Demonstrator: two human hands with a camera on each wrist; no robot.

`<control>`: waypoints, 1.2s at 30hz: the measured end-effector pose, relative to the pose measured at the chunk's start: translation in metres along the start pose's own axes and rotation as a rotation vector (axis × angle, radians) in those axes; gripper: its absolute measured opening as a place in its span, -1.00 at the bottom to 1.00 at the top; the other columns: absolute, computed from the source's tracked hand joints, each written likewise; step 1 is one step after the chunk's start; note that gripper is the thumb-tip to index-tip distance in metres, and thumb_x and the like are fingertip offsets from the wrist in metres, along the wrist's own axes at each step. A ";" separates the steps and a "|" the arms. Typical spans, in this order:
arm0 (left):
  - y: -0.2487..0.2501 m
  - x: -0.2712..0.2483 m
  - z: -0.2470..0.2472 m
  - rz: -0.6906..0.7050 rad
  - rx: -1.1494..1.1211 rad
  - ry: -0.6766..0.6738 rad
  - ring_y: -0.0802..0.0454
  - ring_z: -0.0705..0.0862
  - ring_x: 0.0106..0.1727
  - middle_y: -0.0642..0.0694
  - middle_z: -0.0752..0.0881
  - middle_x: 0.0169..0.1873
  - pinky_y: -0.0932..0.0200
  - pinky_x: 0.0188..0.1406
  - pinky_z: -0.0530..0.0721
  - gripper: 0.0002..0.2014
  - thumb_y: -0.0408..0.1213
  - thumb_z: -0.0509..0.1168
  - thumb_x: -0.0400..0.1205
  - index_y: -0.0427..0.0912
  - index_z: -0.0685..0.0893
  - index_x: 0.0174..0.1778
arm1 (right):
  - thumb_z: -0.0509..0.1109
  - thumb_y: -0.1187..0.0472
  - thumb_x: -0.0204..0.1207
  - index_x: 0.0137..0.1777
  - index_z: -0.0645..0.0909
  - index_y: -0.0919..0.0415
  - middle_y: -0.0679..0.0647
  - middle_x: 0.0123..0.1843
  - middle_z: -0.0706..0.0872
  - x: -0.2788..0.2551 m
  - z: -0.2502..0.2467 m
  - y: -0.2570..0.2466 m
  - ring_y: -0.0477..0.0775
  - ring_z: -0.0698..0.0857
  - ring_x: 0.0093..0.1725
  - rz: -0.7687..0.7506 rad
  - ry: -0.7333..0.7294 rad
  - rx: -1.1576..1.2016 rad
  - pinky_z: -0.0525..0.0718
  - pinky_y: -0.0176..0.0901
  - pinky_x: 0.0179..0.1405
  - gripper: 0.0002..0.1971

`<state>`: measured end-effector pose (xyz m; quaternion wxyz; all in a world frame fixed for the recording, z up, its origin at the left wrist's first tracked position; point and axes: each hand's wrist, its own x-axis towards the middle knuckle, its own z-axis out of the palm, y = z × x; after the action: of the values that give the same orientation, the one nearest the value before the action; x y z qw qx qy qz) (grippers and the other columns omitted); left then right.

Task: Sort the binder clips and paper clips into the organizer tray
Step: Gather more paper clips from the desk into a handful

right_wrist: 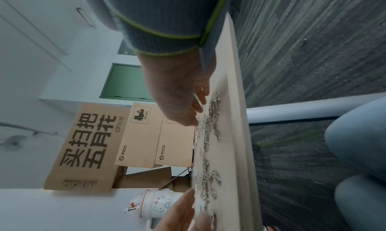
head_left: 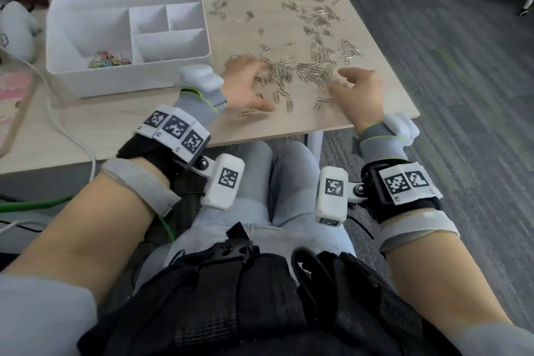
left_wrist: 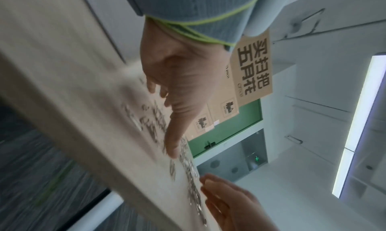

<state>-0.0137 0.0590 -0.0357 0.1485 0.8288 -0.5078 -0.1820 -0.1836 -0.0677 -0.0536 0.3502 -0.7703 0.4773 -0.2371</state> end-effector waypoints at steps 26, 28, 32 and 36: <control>0.008 0.042 0.005 -0.091 -0.148 0.312 -0.05 0.57 0.20 -0.12 0.68 0.16 0.11 0.24 0.50 -0.38 0.21 0.50 0.22 -0.04 0.68 0.14 | 0.39 0.32 0.42 0.13 0.73 0.23 0.05 -0.07 0.76 0.032 0.013 0.009 -0.19 0.62 -0.22 -0.040 0.124 0.184 0.45 -0.65 -0.29 -0.72; 0.004 0.044 0.007 -0.144 0.008 0.193 -0.19 0.38 0.43 -0.17 0.51 0.34 -0.03 0.47 0.30 0.10 0.55 0.28 -0.05 0.00 0.46 0.38 | 0.35 0.30 0.49 0.24 0.68 0.22 0.09 0.09 0.76 0.038 0.011 0.014 -0.14 0.62 -0.05 -0.007 0.114 0.173 0.40 -0.75 -0.29 -0.68; 0.006 0.044 0.013 -0.159 0.164 -0.006 -0.23 0.21 0.47 -0.19 0.30 0.43 -0.13 0.45 0.23 0.25 0.53 0.35 -0.09 -0.03 0.22 0.50 | 0.27 0.38 0.49 0.25 0.68 0.24 0.07 0.12 0.76 0.040 0.019 0.011 -0.17 0.60 0.03 -0.051 -0.044 0.170 0.41 -0.76 -0.18 -0.65; 0.020 0.049 0.018 -0.062 0.116 0.017 -0.20 0.22 0.46 -0.10 0.31 0.47 -0.08 0.45 0.26 0.21 0.52 0.31 -0.13 0.04 0.33 0.48 | 0.25 0.44 0.48 0.27 0.68 0.25 0.11 0.20 0.75 0.036 0.027 0.007 -0.17 0.60 0.09 -0.164 -0.173 0.146 0.46 -0.61 0.08 -0.62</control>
<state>-0.0172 0.0053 -0.0504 0.0990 0.8528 -0.4905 -0.1497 -0.1528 -0.0932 -0.0752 0.4248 -0.7965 0.3624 -0.2319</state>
